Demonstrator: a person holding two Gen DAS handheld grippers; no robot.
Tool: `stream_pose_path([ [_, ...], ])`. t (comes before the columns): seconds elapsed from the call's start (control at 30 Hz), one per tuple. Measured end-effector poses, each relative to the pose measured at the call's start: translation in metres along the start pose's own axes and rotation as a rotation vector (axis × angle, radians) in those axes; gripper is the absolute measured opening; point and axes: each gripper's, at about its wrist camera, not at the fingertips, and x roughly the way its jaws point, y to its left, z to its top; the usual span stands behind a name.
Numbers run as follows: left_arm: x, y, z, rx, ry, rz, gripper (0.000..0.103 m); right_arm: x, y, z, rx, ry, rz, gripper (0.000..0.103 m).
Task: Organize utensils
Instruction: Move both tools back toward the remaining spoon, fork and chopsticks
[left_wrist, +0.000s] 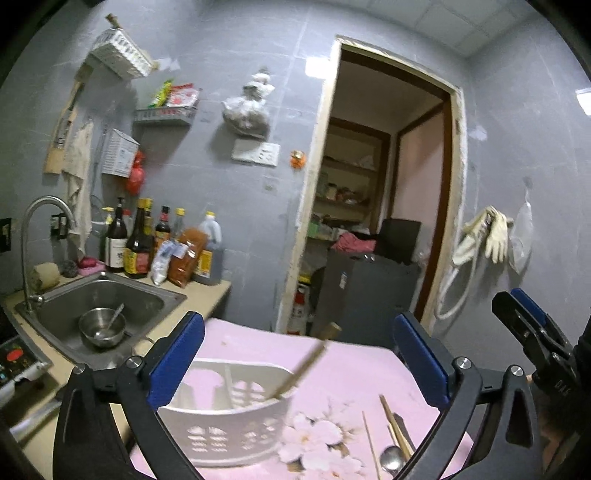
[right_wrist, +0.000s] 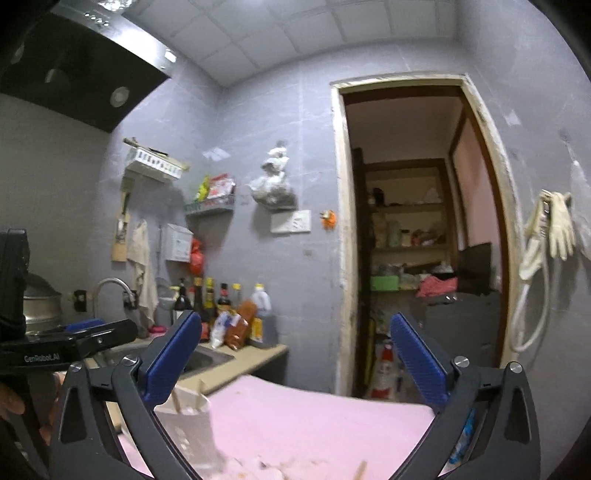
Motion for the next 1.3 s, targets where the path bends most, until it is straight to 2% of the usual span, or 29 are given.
stream_pose_path([
  [0.17, 0.017, -0.025, -0.022, 0.04, 0.079, -0.029, 0.1, -0.014, -0.029, -0.019, -0.014, 0.078, -0.049, 0.103],
  [0.47, 0.051, -0.059, -0.066, 0.117, 0.237, -0.064, 0.1, -0.013, -0.067, -0.066, -0.007, 0.319, -0.101, 0.103],
  [0.57, 0.063, -0.07, -0.082, 0.148, 0.3, -0.074, 0.1, -0.012, -0.072, -0.082, -0.007, 0.412, -0.099, 0.103],
  [0.7, 0.082, -0.077, -0.103, 0.184, 0.404, -0.088, 0.1, -0.008, -0.074, -0.102, -0.01, 0.526, -0.084, 0.095],
  [0.83, 0.097, -0.079, -0.118, 0.192, 0.494, -0.094, 0.1, -0.003, -0.074, -0.122, 0.021, 0.658, -0.034, 0.089],
  [0.93, 0.106, -0.079, -0.128, 0.21, 0.542, -0.084, 0.099, -0.001, -0.069, -0.129, 0.009, 0.713, -0.006, 0.087],
  [1.03, 0.115, -0.077, -0.135, 0.208, 0.599, -0.087, 0.091, 0.002, -0.059, -0.132, -0.026, 0.759, 0.024, 0.087],
  [1.1, 0.121, -0.074, -0.141, 0.191, 0.644, -0.088, 0.082, 0.006, -0.053, -0.138, -0.049, 0.799, 0.041, 0.087],
  [1.3, 0.13, -0.063, -0.147, 0.133, 0.704, -0.093, 0.076, 0.016, -0.04, -0.152, -0.102, 0.897, 0.062, 0.082],
])
